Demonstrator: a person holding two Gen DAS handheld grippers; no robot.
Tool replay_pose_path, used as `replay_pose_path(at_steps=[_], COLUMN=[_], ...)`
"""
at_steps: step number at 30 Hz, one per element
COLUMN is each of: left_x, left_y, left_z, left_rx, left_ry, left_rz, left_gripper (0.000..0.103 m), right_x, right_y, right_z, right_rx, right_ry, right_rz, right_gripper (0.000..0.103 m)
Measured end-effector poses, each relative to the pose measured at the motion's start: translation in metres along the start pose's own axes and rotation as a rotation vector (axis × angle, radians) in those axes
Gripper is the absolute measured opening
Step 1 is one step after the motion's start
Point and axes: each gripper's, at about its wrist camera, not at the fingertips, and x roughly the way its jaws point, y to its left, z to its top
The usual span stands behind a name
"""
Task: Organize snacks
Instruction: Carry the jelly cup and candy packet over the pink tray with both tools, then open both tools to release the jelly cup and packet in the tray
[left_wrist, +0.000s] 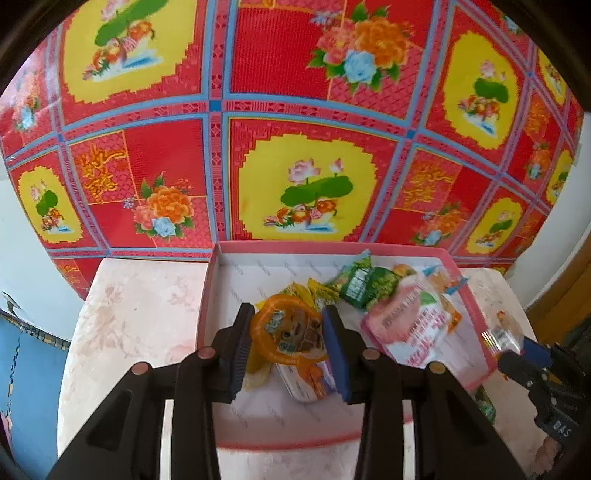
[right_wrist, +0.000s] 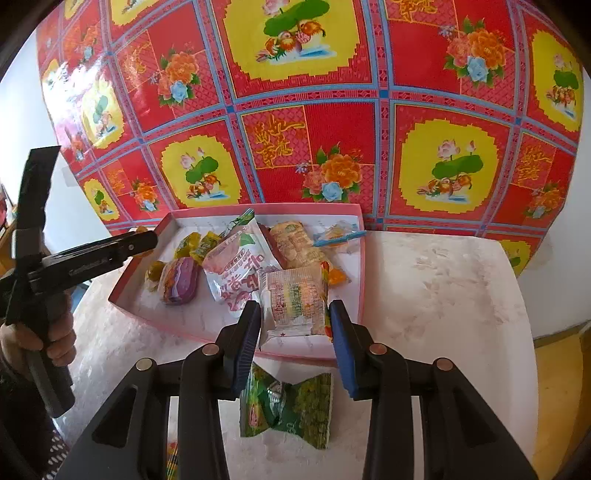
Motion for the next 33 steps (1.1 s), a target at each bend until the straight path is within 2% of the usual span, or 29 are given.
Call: replay_pose_path(at_steps=[15,22,27,33], left_x=[0.049,0.067,0.074,0.07], left_y=[0.015,0.01,0.005,0.007], left_z=[0.017,0.018,0.016,0.018], left_rx=[-0.022,-0.009,-0.002,-0.012], left_ry=[0.014,0.036,0.048,0.05], left_rz=[0.026,0.038,0.044,0.043], left_gripper=[0.039,0.04,0.044,0.044], right_x=[0.025,0.036,0.04,0.043], right_y=[-0.004,-0.007,-0.01,-0.015], right_z=[0.006,0.008,0.007,0.008], right_rx=[-0.003,0.0,0.009,0.027], right_ry=[0.006,0.011,0.012,0.01], right_rz=[0.013,0.019,0.02,0.019], right_gripper=[0.039,0.039,0.039,0.039])
